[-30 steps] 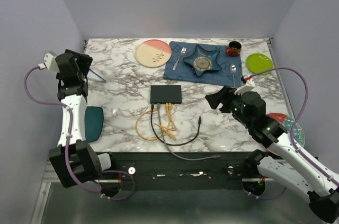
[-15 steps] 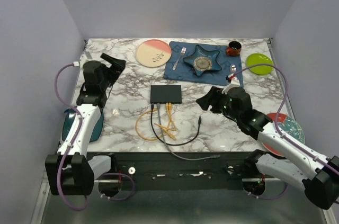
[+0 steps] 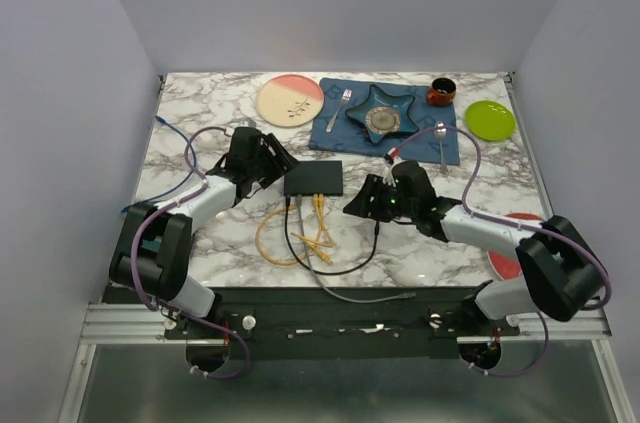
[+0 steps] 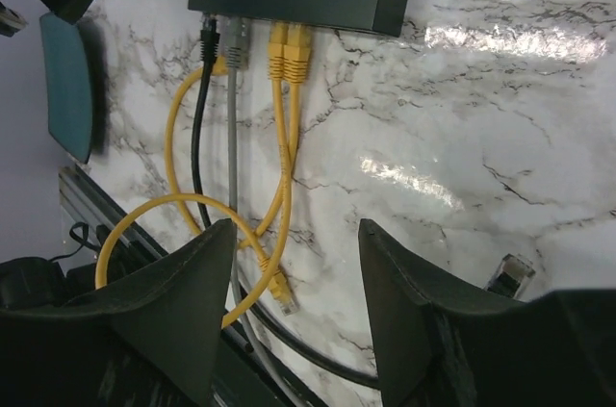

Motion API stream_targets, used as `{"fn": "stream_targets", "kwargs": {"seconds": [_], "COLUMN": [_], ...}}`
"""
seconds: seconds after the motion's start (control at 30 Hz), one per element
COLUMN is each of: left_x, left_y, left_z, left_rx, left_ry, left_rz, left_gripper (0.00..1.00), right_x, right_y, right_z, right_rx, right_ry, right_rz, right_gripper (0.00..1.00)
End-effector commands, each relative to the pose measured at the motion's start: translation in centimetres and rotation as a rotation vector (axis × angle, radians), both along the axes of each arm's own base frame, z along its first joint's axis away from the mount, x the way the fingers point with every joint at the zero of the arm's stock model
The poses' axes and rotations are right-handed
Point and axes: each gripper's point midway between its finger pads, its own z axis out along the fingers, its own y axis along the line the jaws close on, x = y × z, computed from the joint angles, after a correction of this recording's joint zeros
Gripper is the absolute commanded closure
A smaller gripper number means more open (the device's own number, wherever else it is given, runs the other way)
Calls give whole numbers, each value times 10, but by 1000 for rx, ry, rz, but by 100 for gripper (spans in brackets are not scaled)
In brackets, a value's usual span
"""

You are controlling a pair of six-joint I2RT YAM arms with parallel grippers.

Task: Pull the plug from the switch port

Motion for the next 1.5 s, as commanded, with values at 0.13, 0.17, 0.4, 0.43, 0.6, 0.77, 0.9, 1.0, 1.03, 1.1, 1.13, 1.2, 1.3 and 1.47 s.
{"fn": "stream_targets", "kwargs": {"seconds": [0.13,0.17,0.4,0.43,0.6,0.77,0.9,1.0,1.03,1.1,1.13,1.2,1.3,1.47], "left_x": [-2,-2,-9,-11,-19,-31,-33,-31,-23,-22,-13,-8,2,2], "left_y": [1,2,2,0,-17,-33,-25,-16,-12,1,6,7,-17,-66], "left_z": [-39,-43,-69,-71,-83,-86,-75,-61,-50,-41,-30,-14,5,6], "left_rx": [68,73,93,85,71,67,90,141,166,237,262,258,143,23], "left_ry": [85,95,164,169,194,203,175,151,123,115,82,43,-25,-30], "left_rz": [14,18,11,1,-48,-87,-60,-48,-26,0,30,42,-8,-182], "left_gripper": [26,26,29,29,30,31,30,28,27,24,23,22,24,29], "right_x": [23,28,39,38,39,35,36,37,37,36,36,36,38,40], "right_y": [42,47,63,64,62,54,40,26,23,16,17,19,27,34], "right_z": [-6,-9,-29,-30,-38,-37,-34,-38,-40,-47,-48,-51,-51,-60], "right_rx": [106,116,149,156,148,126,81,18,0,-25,-23,-13,41,106], "right_ry": [60,64,132,134,141,124,92,80,77,91,97,107,116,174], "right_rz": [58,57,44,47,35,22,-26,-69,-75,-91,-90,-81,-73,-81], "right_gripper": [40,40,47,47,47,46,44,43,43,43,43,43,44,45]}}
